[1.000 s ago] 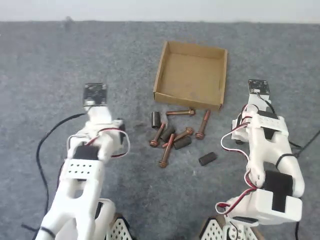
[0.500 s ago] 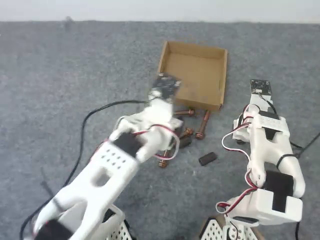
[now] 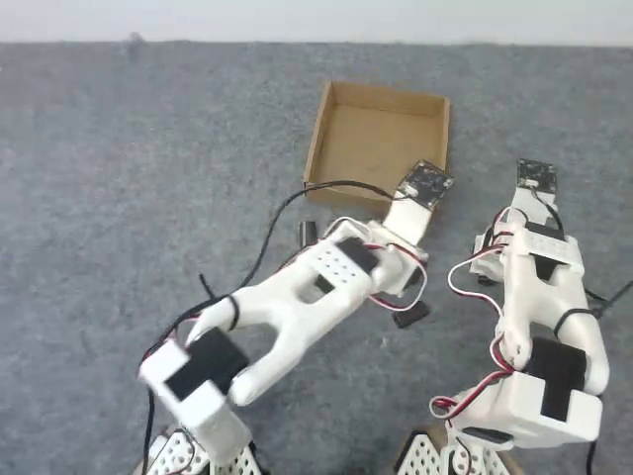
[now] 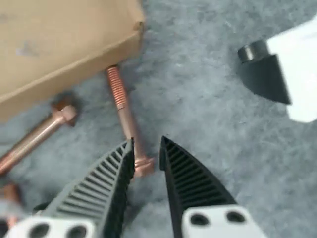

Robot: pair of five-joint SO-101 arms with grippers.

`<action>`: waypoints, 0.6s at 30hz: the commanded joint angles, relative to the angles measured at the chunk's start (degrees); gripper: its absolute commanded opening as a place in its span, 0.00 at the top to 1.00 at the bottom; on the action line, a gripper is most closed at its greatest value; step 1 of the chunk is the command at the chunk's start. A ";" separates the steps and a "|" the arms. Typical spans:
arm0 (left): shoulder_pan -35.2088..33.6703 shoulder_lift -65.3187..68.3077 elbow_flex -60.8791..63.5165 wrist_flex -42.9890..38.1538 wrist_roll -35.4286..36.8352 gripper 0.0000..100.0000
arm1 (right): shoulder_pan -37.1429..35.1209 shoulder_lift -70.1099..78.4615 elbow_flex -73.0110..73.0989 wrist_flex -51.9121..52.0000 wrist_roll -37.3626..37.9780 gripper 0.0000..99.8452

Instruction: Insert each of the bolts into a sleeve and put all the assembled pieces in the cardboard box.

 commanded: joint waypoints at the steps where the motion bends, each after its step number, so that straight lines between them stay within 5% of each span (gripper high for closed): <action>1: 0.44 1.76 -6.02 -1.85 0.88 0.92 | 1.27 -2.68 -2.64 -0.92 -0.53 0.99; 18: -2.73 10.20 -18.59 7.91 1.23 0.92 | 1.19 -2.68 -2.46 -0.92 -0.70 0.99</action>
